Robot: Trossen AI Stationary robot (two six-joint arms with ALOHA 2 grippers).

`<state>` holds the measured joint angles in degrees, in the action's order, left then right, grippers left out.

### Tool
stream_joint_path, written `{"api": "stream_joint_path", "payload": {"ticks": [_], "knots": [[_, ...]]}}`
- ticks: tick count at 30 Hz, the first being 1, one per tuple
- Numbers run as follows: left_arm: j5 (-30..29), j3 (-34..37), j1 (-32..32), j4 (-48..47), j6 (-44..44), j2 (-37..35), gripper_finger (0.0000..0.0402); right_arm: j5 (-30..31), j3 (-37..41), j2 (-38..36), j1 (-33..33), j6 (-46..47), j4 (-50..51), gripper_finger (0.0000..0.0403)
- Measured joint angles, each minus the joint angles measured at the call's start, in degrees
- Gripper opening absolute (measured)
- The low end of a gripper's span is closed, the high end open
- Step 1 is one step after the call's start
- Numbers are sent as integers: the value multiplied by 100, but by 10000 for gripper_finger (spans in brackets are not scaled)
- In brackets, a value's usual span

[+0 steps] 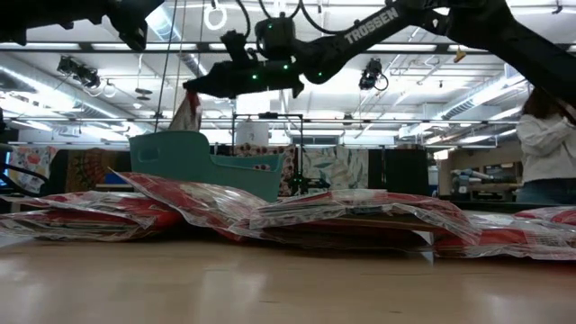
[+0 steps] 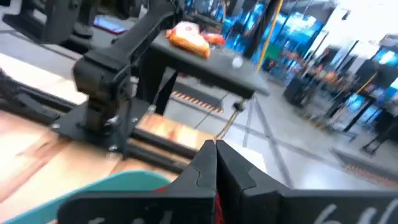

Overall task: Sort popcorn bags into baskets
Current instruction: Put the popcorn bag into the green bin

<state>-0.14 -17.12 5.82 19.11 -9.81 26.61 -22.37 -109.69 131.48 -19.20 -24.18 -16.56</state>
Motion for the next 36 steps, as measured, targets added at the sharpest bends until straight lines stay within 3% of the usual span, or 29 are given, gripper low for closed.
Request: {"api": "stream_joint_path", "payload": {"ticks": [16,25,36], "knots": [[-5,0,4,-280,-125,-2,210,349,-27,-88,81,-42,2307,6],[-2,0,4,-323,-142,0,210,1431,-1,-98,84,-95,3579,25],[-5,0,4,-323,-111,-2,210,2525,4,-355,234,-313,4112,94]]}}
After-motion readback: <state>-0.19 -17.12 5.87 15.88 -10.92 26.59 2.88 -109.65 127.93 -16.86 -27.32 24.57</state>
